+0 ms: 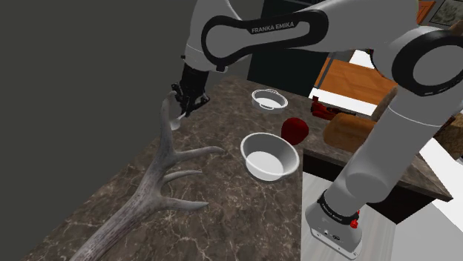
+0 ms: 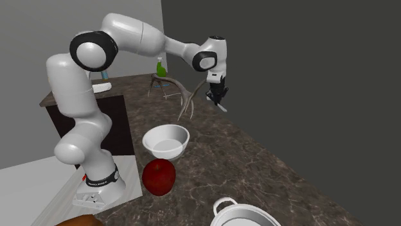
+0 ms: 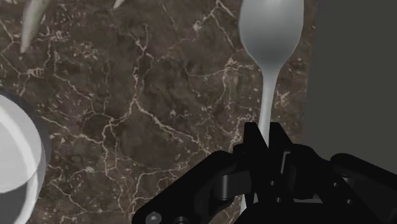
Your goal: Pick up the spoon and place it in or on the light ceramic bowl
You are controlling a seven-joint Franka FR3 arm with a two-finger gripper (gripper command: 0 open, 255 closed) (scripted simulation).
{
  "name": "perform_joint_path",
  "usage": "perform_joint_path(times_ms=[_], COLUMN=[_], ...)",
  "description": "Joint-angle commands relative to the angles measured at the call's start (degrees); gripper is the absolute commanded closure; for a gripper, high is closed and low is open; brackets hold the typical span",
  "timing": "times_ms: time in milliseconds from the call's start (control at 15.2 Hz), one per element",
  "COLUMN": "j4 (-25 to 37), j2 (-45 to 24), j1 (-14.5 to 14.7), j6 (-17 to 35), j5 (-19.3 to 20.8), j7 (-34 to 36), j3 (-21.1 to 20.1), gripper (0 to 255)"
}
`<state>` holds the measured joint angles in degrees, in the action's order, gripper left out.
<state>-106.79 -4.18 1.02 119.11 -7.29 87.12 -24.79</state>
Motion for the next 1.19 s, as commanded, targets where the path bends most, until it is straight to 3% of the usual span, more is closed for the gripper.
perform_joint_path(times_ms=[0,594,1122], j4=[-6.2,-26.3,-40.3], j2=[5.4,26.7,45.6], j1=[-1.0,-1.3,-0.5], j6=[1.0,-0.9,-7.4], j5=[-2.9,-11.4,-12.6], j7=[-2.6,-12.5,-18.5], j3=[0.4,5.7,12.2], gripper=[255,255,255])
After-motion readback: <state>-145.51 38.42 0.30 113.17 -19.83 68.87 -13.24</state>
